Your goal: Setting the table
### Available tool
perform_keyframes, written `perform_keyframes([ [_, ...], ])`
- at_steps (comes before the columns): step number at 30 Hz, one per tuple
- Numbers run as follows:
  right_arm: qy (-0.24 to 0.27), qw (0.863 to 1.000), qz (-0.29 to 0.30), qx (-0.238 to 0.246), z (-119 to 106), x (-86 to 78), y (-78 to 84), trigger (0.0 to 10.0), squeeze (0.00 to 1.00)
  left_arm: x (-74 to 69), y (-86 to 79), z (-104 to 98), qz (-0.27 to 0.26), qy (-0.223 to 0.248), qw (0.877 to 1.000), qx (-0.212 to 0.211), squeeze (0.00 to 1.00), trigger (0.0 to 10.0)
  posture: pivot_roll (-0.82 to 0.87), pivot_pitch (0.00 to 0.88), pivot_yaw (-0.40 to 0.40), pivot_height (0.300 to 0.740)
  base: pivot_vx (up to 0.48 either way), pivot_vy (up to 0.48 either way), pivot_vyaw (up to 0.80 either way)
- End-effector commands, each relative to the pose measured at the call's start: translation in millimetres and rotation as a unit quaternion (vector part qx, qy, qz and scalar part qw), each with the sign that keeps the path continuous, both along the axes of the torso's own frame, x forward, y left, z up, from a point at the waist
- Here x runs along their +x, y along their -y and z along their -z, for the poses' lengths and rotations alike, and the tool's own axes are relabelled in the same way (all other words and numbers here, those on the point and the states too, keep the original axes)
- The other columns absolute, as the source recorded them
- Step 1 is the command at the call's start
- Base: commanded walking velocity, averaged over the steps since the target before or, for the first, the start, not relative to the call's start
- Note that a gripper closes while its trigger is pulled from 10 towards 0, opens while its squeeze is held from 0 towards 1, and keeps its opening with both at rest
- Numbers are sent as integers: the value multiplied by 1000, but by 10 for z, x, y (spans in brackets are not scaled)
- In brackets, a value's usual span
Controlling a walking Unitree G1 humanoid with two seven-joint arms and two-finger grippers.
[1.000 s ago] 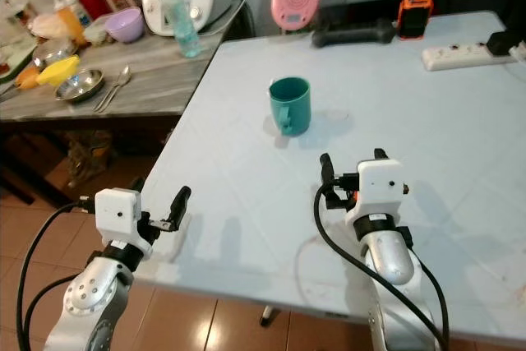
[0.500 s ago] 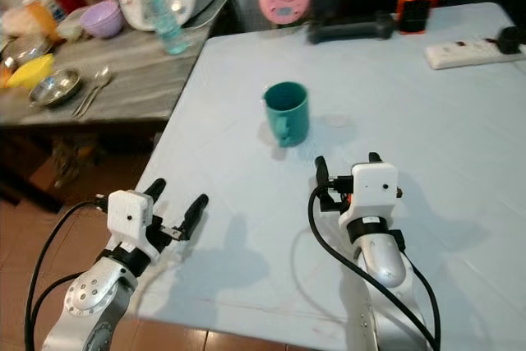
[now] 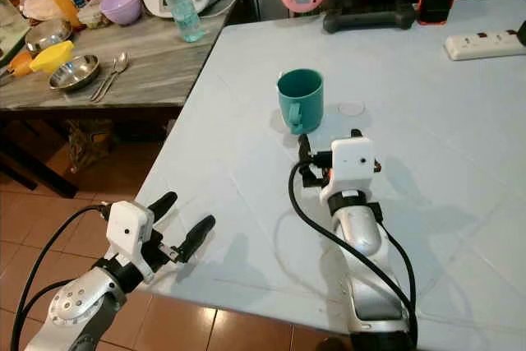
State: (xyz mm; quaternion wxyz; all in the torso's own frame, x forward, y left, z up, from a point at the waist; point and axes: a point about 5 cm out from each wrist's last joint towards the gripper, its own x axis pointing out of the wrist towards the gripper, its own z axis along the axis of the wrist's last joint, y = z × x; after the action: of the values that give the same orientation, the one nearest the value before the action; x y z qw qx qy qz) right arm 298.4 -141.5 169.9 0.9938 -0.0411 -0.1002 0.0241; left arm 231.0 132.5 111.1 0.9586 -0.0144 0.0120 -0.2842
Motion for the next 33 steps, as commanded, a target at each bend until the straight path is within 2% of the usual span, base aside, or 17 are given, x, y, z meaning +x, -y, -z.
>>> perform_keyframes([
  [1, 0, 1000, -8, 2, 11, 25, -93, 10000, 0, -22, -57, 6, 0, -6, 1000, 11, 0, 10000, -237, 201, 235, 740, 0, 0, 0],
  [6, 0, 1000, -18, 13, -12, 99, -173, 10000, 0, -49, -54, 4, 2, -11, 1000, 9, 0, 10000, -224, 213, 246, 740, 0, 0, 0],
  [10, -1, 999, -45, 21, -54, 178, -340, 10000, 0, -62, -45, -3, 8, -13, 1000, 9, 0, 10000, -222, 216, 249, 740, 0, 0, 0],
  [11, -1, 999, -45, 21, -54, 178, -340, 10000, 0, -62, -45, -3, 8, -13, 1000, 9, 0, 10000, -222, 216, 249, 740, 0, 0, 0],
  [13, 7, 998, -57, 18, -91, 215, -455, 10000, 0, -61, -40, -10, 10, -13, 1000, 10, 0, 10000, -222, 216, 251, 740, 0, 0, 0],
  [17, 21, 999, -41, 10, -139, 257, -473, 10000, 0, -59, -38, -14, 10, -14, 1000, 11, 0, 10000, -221, 213, 246, 740, 0, 0, 0],
  [20, 31, 1000, 1, 8, -188, 327, -392, 10000, 0, -66, -36, -19, 8, -15, 1000, 9, 0, 10000, -221, 212, 242, 740, 0, 0, 0],
  [21, 29, 1000, 7, 10, -192, 343, -377, 8000, 0, -69, -36, -18, 8, -16, 1000, 9, 0, 10000, -221, 212, 242, 740, 0, 0, 0],
  [22, 26, 1000, 10, 13, -193, 358, -367, 8000, 0, -73, -35, -16, 7, -16, 1000, 9, 0, 10000, -221, 212, 242, 740, 0, 0, 0],
  [23, 28, 999, 22, 13, -201, 367, -339, 6431, 0, -75, -33, -15, 7, -17, 1000, 8, 0, 10000, -221, 212, 242, 740, 0, 0, 0],
  [24, 28, 999, 22, 13, -201, 367, -339, 6431, 0, -75, -33, -15, 7, -17, 1000, 8, 0, 10000, -221, 212, 242, 740, 0, 0, 0],
  [25, 31, 999, 24, 15, -209, 370, -332, 0, 0, -75, -35, -14, 7, -18, 1000, 8, 0, 10000, -221, 211, 242, 740, 0, 0, 0],
  [33, 21, 999, 28, 19, -166, 395, -368, 0, 0, -56, -13, -8, 7, -19, 1000, 6, 0, 10000, -229, 210, 244, 740, 0, 0, 0],
])
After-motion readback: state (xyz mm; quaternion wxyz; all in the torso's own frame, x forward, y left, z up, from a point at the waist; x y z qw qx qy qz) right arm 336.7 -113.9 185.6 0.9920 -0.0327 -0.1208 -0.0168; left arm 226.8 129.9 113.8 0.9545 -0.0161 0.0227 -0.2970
